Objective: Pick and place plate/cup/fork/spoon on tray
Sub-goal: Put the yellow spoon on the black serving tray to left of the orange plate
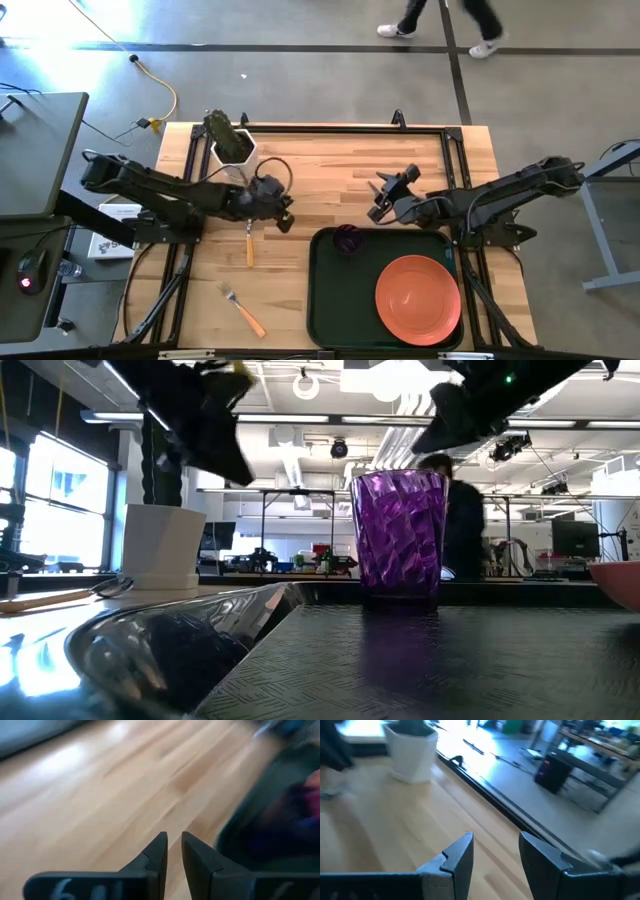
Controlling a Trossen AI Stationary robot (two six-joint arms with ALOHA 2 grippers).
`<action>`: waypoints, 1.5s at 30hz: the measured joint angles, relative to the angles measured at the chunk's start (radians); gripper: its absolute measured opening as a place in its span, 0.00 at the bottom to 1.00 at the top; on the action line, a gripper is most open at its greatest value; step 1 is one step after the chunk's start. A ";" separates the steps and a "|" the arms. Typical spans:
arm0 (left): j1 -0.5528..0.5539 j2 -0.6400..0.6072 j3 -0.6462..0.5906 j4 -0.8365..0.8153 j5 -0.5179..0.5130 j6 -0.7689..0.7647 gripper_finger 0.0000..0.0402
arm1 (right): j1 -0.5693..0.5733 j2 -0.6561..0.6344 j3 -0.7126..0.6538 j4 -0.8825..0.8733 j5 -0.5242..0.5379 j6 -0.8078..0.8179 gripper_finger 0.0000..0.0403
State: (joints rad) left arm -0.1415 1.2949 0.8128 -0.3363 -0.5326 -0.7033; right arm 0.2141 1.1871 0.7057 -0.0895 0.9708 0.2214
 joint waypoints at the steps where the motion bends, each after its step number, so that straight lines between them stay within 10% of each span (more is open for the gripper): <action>1: -0.009 0.012 0.030 -0.099 -0.006 -0.075 0.11 | 0.000 0.000 0.000 -0.027 0.017 0.019 0.37; 14: -0.083 0.027 -0.047 -0.513 0.007 -0.544 0.27 | 0.000 0.000 0.000 -0.174 -0.017 0.137 0.37; 24: 0.007 0.027 -0.177 -0.507 0.149 -0.525 0.46 | 0.000 0.001 0.000 -0.193 -0.032 0.137 0.37; 45: 0.133 0.024 -0.308 -0.217 0.300 -0.226 0.28 | 0.000 0.001 0.000 -0.191 -0.137 0.135 0.37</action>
State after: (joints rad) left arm -0.0082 1.3193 0.5053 -0.5528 -0.2321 -0.9291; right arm 0.2142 1.1881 0.7055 -0.2806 0.8341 0.3566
